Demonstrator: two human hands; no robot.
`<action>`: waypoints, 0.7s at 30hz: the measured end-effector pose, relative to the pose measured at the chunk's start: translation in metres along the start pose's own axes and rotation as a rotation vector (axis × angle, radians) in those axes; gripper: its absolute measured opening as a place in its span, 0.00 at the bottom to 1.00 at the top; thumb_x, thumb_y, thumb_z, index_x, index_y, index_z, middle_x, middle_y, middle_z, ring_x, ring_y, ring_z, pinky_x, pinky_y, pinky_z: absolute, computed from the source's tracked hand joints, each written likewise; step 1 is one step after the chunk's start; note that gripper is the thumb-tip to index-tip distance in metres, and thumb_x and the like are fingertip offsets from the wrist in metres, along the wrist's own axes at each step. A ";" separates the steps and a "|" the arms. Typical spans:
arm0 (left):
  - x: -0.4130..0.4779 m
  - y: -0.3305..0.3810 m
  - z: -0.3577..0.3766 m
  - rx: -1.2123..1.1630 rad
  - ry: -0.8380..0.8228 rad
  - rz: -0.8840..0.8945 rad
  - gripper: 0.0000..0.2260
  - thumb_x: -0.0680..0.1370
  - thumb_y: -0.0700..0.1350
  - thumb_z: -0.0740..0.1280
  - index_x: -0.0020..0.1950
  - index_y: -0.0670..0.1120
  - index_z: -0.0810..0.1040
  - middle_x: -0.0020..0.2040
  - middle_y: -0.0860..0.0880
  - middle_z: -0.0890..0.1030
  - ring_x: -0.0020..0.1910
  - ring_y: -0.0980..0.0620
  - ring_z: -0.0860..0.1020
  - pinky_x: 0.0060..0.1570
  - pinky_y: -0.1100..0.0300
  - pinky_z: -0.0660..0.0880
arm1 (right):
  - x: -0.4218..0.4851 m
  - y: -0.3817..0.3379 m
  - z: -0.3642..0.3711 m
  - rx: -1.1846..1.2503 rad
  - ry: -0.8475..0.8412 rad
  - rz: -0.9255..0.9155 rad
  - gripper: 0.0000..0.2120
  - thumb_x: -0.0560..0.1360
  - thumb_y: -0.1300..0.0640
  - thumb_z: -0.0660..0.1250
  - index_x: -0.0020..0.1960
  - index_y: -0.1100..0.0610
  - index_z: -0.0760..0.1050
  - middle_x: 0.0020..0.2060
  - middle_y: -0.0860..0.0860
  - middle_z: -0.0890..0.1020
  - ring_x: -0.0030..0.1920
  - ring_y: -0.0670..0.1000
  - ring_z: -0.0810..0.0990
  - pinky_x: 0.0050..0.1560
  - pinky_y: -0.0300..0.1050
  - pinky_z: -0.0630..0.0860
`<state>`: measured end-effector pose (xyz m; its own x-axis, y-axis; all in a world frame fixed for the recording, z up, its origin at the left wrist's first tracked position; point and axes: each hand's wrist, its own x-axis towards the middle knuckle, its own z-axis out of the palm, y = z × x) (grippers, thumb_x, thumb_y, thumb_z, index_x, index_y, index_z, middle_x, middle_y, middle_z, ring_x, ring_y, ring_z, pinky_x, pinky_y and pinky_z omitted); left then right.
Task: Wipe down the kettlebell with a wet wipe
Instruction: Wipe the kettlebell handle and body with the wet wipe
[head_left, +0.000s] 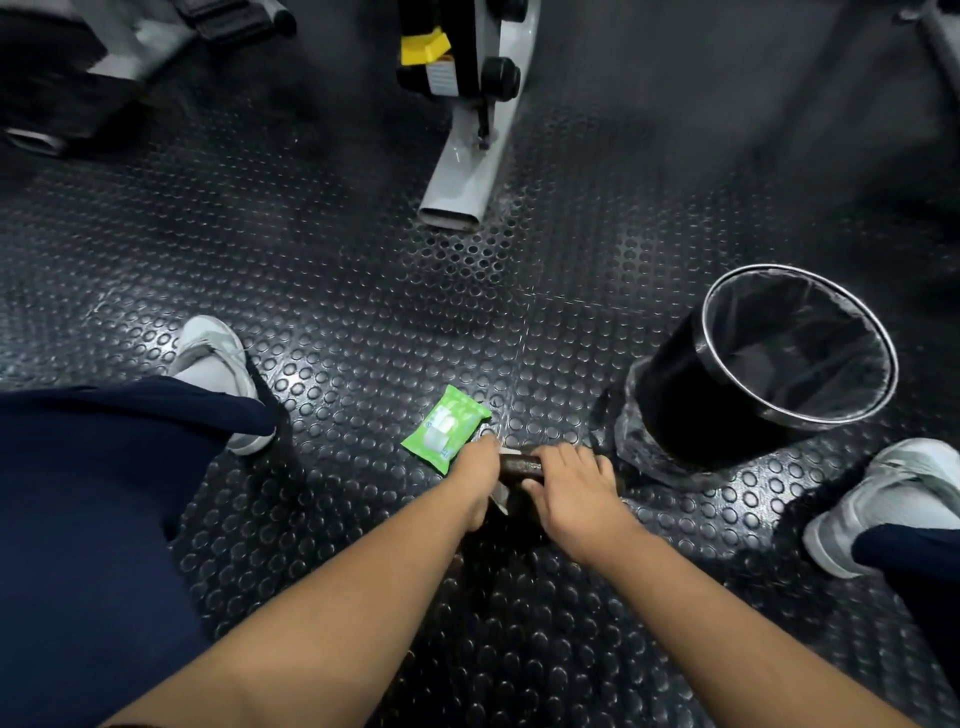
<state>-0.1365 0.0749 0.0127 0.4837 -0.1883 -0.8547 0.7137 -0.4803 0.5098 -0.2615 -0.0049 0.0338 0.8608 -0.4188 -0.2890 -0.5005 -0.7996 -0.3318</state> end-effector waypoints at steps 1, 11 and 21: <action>0.007 -0.005 -0.002 -0.041 -0.014 -0.026 0.15 0.77 0.55 0.59 0.44 0.45 0.77 0.40 0.43 0.78 0.37 0.46 0.75 0.41 0.54 0.73 | 0.000 0.000 0.000 0.000 -0.004 0.001 0.19 0.84 0.43 0.53 0.72 0.50 0.66 0.61 0.47 0.73 0.61 0.52 0.68 0.67 0.53 0.62; -0.020 -0.009 0.020 0.807 0.181 0.538 0.18 0.85 0.42 0.52 0.59 0.35 0.80 0.60 0.36 0.80 0.61 0.37 0.76 0.63 0.49 0.69 | 0.001 0.000 0.000 0.001 -0.025 0.006 0.18 0.83 0.49 0.54 0.71 0.50 0.67 0.61 0.48 0.72 0.61 0.53 0.69 0.66 0.54 0.63; -0.020 0.018 -0.003 0.407 -0.038 0.074 0.16 0.84 0.52 0.57 0.44 0.44 0.76 0.36 0.44 0.75 0.34 0.47 0.72 0.36 0.56 0.66 | 0.000 -0.002 -0.002 -0.019 -0.010 0.015 0.20 0.84 0.43 0.54 0.71 0.51 0.67 0.62 0.48 0.73 0.62 0.53 0.69 0.68 0.53 0.62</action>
<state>-0.1315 0.0727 0.0393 0.5016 -0.2626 -0.8243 0.4160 -0.7623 0.4959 -0.2604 -0.0040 0.0365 0.8519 -0.4268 -0.3034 -0.5118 -0.8012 -0.3100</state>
